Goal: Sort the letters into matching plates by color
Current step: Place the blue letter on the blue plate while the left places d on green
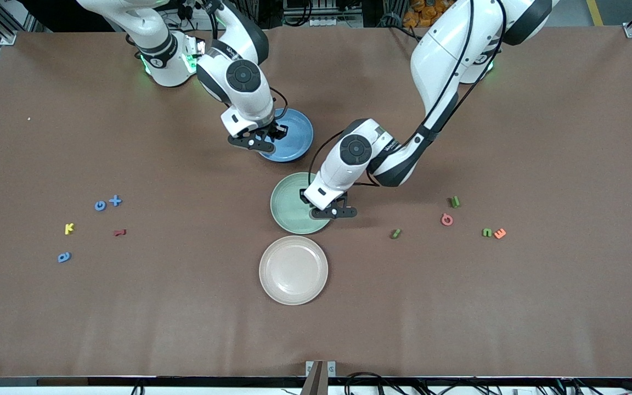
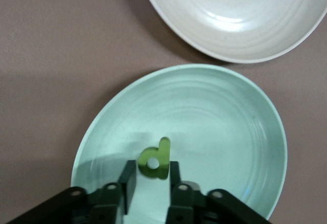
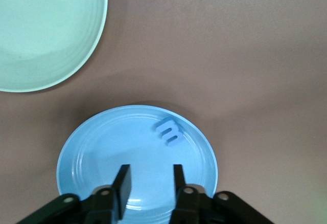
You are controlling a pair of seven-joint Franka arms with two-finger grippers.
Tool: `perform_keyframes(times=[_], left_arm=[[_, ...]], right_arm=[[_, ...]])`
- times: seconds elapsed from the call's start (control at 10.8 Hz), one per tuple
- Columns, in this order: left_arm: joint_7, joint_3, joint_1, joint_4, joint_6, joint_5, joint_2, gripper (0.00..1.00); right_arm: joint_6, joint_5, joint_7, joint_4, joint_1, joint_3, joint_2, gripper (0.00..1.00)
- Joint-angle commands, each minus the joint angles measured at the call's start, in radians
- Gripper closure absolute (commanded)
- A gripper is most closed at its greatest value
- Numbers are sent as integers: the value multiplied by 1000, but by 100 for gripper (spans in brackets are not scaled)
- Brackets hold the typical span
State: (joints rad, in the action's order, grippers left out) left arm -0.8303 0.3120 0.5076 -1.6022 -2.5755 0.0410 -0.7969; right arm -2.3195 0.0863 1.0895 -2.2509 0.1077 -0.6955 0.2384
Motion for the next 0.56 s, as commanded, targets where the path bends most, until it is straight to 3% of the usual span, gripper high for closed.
perform_keyframes(times=[0.0,0.28,0.46], left_arm=[[-9,-4,-3,8,17,-3,40,0],[37,-16,-66,10,193,81,117,0],[153,-18,-135,8,212,106,123,0]], right_arm=[[20,23,30,5,-31,-22,-30,0],[92,23,-98,5,-120,-19,-91,0],[147,21,-215,5,-175,7,-137,0]])
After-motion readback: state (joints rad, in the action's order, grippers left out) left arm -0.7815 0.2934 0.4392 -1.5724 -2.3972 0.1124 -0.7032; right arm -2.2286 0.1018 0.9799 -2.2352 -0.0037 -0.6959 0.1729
